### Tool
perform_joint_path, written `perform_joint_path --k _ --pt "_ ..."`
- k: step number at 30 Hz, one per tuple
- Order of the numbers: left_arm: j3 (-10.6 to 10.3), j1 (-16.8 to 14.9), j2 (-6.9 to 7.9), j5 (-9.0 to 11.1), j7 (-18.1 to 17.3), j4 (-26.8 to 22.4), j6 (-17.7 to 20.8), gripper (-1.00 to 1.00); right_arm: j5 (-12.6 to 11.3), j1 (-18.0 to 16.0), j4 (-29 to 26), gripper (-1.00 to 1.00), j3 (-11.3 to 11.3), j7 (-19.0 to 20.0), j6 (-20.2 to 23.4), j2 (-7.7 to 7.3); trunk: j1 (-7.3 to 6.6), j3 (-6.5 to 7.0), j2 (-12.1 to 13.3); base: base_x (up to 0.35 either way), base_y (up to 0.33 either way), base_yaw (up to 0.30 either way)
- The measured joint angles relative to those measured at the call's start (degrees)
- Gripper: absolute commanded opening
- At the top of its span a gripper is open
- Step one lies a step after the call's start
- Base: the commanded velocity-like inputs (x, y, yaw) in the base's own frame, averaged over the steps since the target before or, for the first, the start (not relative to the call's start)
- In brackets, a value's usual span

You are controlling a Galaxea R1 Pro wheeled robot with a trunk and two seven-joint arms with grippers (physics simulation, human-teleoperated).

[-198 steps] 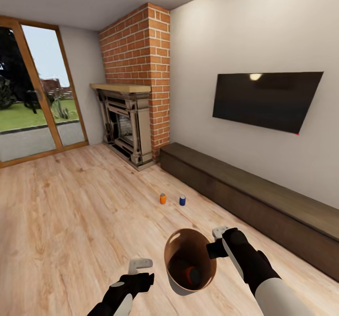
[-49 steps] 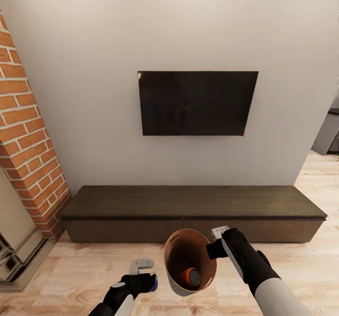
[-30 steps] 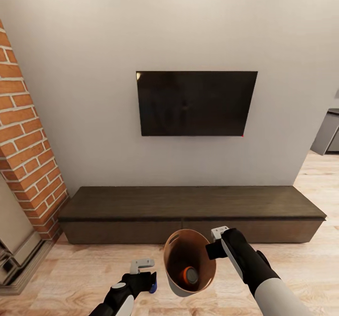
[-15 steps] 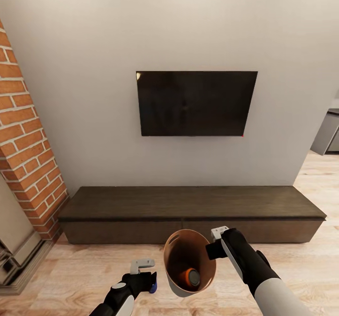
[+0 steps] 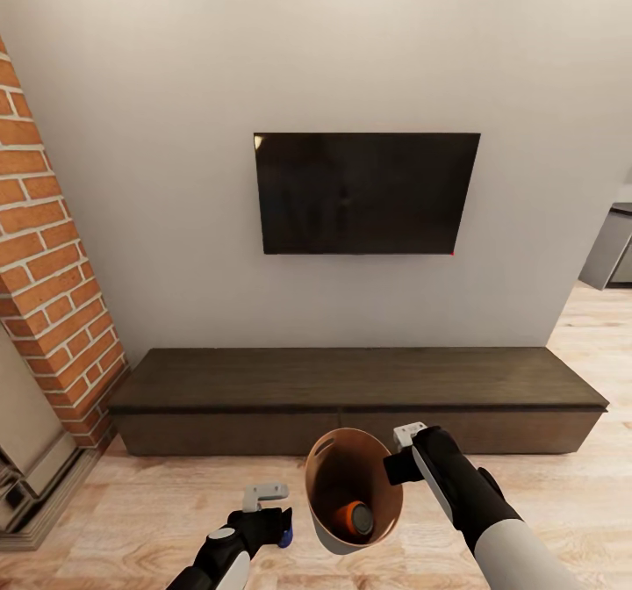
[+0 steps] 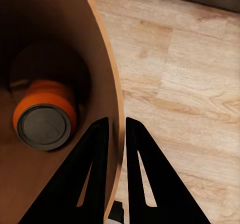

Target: Put the three can of soda from the living room inside the tash can in the kitchen.

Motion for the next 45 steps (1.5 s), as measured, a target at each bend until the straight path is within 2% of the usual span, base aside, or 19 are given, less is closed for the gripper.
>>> perform_joint_path --k 45 --pt "0.0 0.0 0.0 -0.01 0.0 0.0 -0.04 1.0 0.0 0.02 0.07 -1.0 0.0 -0.08 -0.01 0.0 0.0 0.0 0.0 0.0 0.0 0.0"
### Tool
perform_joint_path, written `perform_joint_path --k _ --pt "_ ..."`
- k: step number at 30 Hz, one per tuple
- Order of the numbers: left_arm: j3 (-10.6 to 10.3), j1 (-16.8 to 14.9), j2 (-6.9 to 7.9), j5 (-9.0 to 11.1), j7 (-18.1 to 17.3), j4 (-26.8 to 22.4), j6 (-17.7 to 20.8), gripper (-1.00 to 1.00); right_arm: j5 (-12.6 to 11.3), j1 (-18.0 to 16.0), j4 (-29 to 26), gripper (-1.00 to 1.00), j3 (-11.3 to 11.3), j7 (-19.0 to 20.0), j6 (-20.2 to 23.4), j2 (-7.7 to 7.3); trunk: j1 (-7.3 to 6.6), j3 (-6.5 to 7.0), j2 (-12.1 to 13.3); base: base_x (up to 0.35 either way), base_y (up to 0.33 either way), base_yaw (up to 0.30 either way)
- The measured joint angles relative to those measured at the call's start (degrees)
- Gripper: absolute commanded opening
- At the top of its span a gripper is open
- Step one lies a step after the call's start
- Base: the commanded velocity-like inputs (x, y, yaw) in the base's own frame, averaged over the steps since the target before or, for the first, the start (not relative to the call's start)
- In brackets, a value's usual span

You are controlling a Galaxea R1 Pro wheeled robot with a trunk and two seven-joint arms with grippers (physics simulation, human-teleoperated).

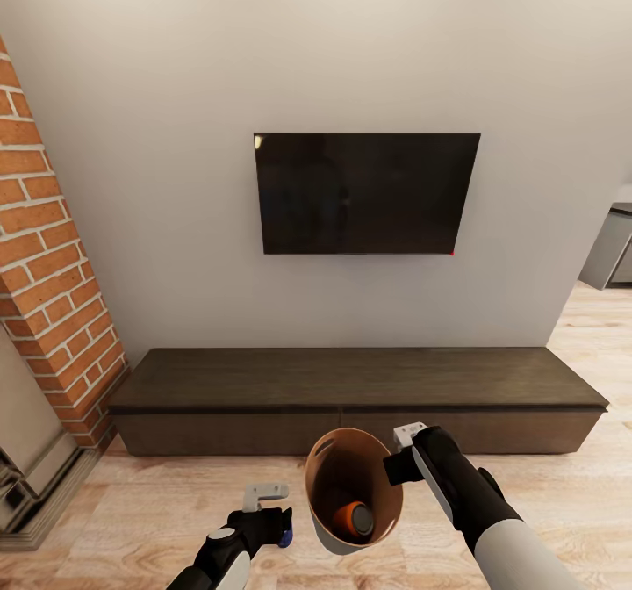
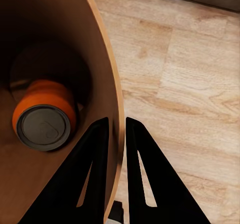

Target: Put the three can of soda from the living room inside the tash can in the kitchen.

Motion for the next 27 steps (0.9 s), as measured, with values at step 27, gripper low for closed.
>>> perform_joint_path --k 27 --pt "0.03 0.0 0.0 0.0 0.0 0.0 0.0 1.0 -0.12 0.01 0.01 -1.0 -0.21 -0.45 -0.59 -0.21 0.0 0.0 0.0 0.0 0.0 0.0"
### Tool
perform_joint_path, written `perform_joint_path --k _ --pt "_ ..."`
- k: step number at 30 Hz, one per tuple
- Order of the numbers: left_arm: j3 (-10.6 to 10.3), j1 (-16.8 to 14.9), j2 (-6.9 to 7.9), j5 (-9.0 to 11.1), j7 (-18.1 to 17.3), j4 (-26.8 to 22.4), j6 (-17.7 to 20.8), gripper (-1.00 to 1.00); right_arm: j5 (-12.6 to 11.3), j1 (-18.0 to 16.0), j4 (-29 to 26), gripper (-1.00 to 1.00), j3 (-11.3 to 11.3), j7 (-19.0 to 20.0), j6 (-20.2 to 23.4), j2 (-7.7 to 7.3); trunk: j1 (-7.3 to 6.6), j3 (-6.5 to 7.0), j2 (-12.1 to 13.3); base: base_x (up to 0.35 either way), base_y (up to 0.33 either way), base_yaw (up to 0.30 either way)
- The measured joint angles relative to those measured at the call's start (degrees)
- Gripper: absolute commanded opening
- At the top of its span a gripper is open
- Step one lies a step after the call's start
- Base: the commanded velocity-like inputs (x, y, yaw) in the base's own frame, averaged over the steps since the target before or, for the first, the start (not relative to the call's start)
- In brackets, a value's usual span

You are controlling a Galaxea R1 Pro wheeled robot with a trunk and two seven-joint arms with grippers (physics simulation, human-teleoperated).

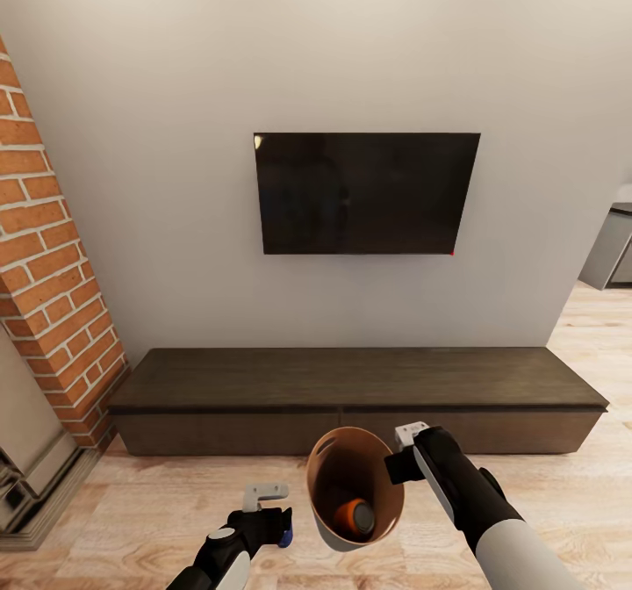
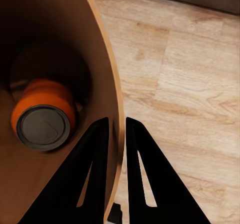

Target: Put the three can of soda from the living room inside the tash can in the kitchen.

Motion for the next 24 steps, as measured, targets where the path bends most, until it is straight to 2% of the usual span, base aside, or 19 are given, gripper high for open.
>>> perform_joint_path --k 24 --pt "0.01 0.0 0.0 0.0 0.0 0.0 0.0 1.0 0.03 0.04 0.01 -1.0 -0.03 -0.1 -0.29 -0.04 0.0 0.0 0.0 0.0 0.0 0.0"
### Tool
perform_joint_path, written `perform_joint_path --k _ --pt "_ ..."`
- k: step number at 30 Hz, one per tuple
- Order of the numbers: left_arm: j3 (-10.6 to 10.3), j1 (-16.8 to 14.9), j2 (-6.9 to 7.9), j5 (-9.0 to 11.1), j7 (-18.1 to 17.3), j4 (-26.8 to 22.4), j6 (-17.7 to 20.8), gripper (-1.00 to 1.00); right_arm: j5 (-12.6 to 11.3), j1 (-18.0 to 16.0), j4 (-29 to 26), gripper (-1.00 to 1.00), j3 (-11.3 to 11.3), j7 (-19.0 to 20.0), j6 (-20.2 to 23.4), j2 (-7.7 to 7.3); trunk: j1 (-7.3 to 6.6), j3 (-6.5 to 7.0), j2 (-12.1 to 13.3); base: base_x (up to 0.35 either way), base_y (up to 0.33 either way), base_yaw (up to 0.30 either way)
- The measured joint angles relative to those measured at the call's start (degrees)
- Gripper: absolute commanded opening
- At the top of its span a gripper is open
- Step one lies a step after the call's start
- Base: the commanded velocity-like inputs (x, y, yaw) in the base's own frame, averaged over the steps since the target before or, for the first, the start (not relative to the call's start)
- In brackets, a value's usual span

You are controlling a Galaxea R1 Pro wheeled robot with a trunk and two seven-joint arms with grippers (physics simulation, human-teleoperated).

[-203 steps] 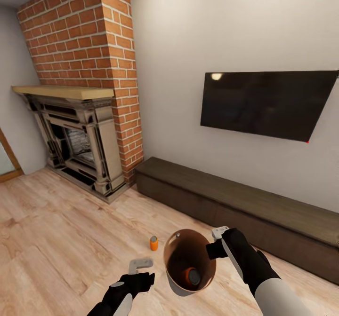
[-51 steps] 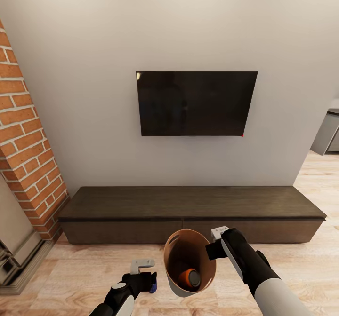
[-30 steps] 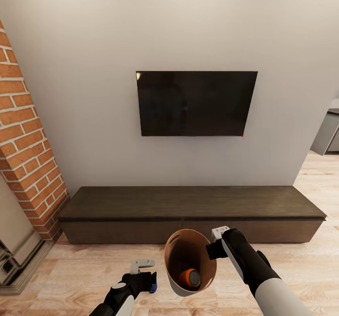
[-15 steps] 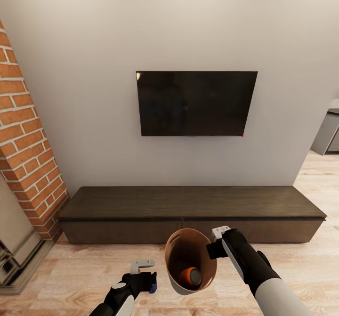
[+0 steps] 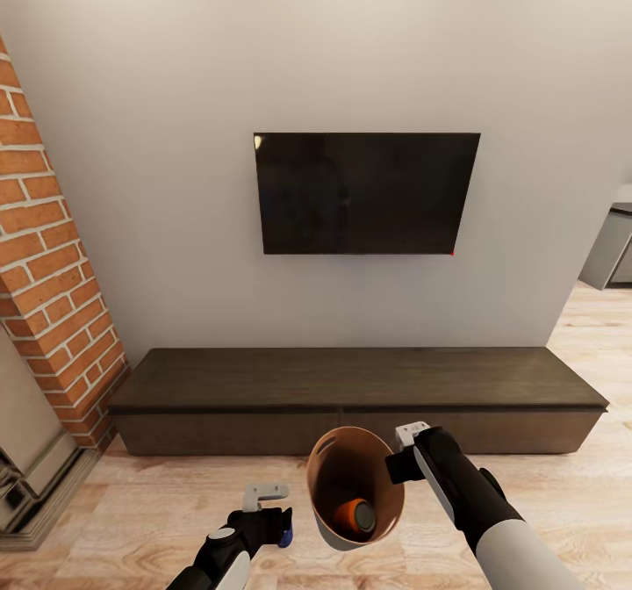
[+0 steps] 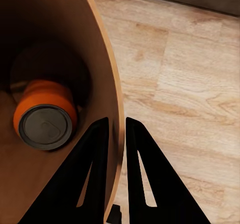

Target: Put the three can of soda from the living room inside the tash can in the kitchen.

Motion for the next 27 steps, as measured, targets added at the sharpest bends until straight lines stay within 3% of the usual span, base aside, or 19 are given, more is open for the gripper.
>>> perform_joint_path --k 27 --pt "0.0 0.0 0.0 0.0 0.0 0.0 0.0 1.0 0.08 0.0 0.0 -1.0 0.05 0.08 -0.09 0.13 0.0 0.0 0.0 0.0 0.0 0.0"
